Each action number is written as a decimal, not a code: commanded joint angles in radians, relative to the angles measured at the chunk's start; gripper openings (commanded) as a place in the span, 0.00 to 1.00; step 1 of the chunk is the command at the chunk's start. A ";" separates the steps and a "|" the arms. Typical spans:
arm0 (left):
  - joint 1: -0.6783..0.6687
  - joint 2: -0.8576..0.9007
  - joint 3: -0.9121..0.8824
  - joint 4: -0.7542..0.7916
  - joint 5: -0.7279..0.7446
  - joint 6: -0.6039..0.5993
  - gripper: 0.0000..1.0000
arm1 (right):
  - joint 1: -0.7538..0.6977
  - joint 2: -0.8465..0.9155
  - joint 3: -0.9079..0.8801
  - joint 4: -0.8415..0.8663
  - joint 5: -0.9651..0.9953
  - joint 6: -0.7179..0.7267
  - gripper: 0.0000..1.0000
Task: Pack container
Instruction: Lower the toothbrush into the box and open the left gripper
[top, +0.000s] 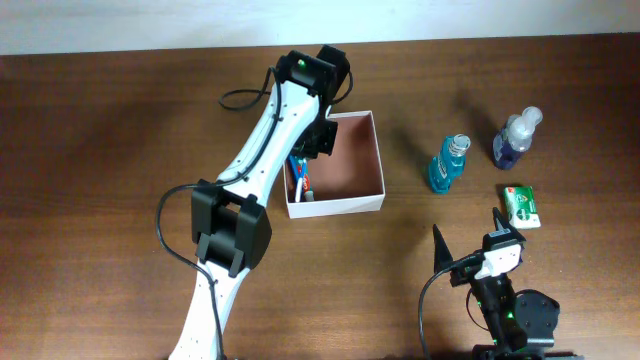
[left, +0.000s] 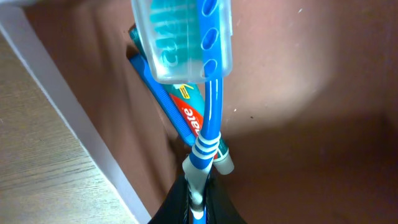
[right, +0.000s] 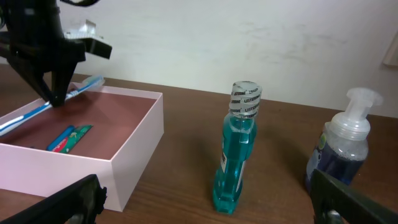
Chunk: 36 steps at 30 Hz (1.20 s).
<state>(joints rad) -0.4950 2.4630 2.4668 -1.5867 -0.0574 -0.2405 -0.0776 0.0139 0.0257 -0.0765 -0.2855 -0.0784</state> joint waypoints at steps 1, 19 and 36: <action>0.007 -0.034 -0.034 0.004 -0.012 0.038 0.02 | 0.004 -0.008 -0.010 0.002 0.008 0.004 0.98; 0.007 -0.034 -0.047 0.017 -0.011 0.029 0.07 | 0.004 -0.008 -0.010 0.002 0.009 0.004 0.98; 0.007 -0.034 -0.177 0.072 -0.011 0.029 0.07 | 0.004 -0.008 -0.010 0.002 0.008 0.004 0.98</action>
<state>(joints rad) -0.4950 2.4626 2.3081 -1.5192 -0.0608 -0.2237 -0.0776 0.0139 0.0257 -0.0761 -0.2855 -0.0788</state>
